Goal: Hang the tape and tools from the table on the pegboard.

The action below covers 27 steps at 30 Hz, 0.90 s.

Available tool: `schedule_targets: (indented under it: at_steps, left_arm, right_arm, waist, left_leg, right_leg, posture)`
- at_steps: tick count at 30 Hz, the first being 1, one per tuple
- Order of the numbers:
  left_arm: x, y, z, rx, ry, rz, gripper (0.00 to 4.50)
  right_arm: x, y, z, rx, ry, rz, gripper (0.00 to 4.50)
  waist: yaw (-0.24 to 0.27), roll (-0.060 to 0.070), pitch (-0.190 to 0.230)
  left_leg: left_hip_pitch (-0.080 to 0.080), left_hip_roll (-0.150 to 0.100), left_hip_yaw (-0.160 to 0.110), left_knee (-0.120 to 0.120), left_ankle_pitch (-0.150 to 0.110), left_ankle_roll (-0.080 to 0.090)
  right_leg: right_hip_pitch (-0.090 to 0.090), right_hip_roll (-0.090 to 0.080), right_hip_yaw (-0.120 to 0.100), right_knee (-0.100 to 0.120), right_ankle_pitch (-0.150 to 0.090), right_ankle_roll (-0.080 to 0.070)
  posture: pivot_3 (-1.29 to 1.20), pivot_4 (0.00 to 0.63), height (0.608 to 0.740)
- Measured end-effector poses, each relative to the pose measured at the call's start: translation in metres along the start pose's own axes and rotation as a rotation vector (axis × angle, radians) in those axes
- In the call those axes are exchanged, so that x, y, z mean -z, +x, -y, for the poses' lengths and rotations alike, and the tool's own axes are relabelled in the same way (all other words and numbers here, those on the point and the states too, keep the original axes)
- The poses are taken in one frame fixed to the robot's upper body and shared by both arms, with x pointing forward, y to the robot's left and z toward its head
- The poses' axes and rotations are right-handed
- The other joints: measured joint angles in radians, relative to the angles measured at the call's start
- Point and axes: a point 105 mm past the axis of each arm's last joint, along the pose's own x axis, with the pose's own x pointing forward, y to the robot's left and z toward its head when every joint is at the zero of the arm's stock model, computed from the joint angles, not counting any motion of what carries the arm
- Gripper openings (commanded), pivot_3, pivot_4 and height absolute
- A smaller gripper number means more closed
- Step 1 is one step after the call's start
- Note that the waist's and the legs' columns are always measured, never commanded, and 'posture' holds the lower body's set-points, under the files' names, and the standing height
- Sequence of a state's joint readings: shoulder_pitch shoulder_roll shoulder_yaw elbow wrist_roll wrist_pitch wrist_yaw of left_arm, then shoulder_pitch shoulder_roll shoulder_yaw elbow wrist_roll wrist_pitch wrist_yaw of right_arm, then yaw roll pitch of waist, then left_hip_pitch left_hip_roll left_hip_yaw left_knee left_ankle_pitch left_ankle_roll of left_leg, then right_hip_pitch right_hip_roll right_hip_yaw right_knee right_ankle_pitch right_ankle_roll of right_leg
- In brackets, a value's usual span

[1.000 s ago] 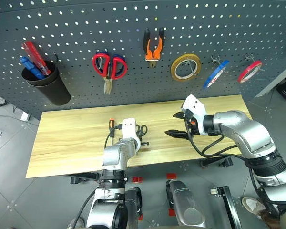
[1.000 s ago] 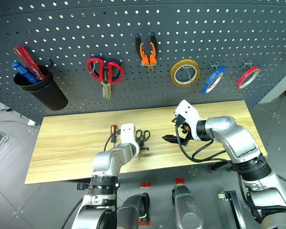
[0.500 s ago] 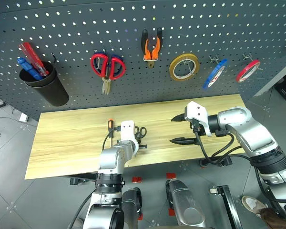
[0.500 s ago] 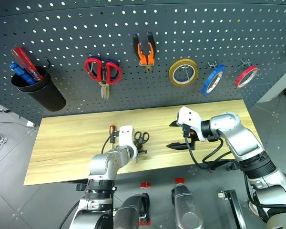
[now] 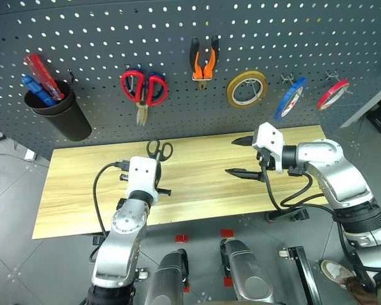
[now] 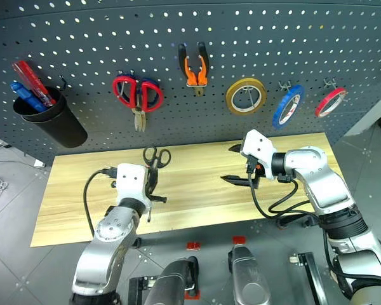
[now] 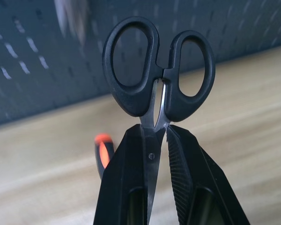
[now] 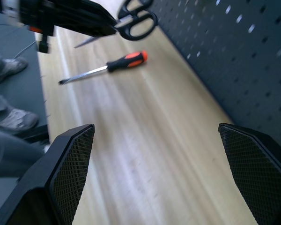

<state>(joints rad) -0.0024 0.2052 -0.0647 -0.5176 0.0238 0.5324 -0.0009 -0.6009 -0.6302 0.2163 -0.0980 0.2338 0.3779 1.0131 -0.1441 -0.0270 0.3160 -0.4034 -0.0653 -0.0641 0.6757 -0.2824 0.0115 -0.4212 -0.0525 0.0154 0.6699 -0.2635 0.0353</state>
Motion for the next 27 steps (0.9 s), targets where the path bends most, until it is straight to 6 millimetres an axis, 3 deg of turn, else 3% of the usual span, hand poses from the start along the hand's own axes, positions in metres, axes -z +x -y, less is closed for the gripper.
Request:
schedule_targets:
  at_steps: [6, 16, 27]
  left_arm:
    - [-0.042, -0.013, -0.010, -0.055, 0.061, 0.206, 0.36]
    - [-0.088, 0.002, -0.016, -0.078, 0.060, 0.359, 0.36]
    - [-0.090, 0.010, -0.026, -0.100, 0.071, 0.347, 0.36]
  right_arm:
    - [-0.008, 0.002, -0.001, 0.011, -0.033, 0.029, 4.50]
    - [-0.022, 0.007, 0.008, 0.046, -0.073, 0.070, 4.50]
    - [-0.022, 0.007, 0.016, 0.072, -0.073, 0.072, 4.50]
  waist:
    - [0.003, 0.000, 0.000]
    - [0.002, 0.000, 0.000]
    - [0.001, 0.000, 0.000]
  left_leg:
    - [-0.002, 0.000, 0.000, 0.000, 0.000, 0.001]
    - [-0.005, 0.000, 0.000, 0.001, -0.001, 0.002]
    - [-0.005, 0.000, 0.000, 0.002, -0.001, 0.002]
  right_leg:
    - [0.000, 0.000, -0.001, -0.005, 0.002, -0.001]
    - [-0.001, 0.001, -0.002, -0.006, 0.003, -0.001]
    - [-0.001, 0.001, -0.002, -0.006, 0.003, -0.001]
  posture:
    - [-0.31, 0.305, 0.740]
    - [-0.32, 0.308, 0.740]
    - [-0.32, 0.314, 0.740]
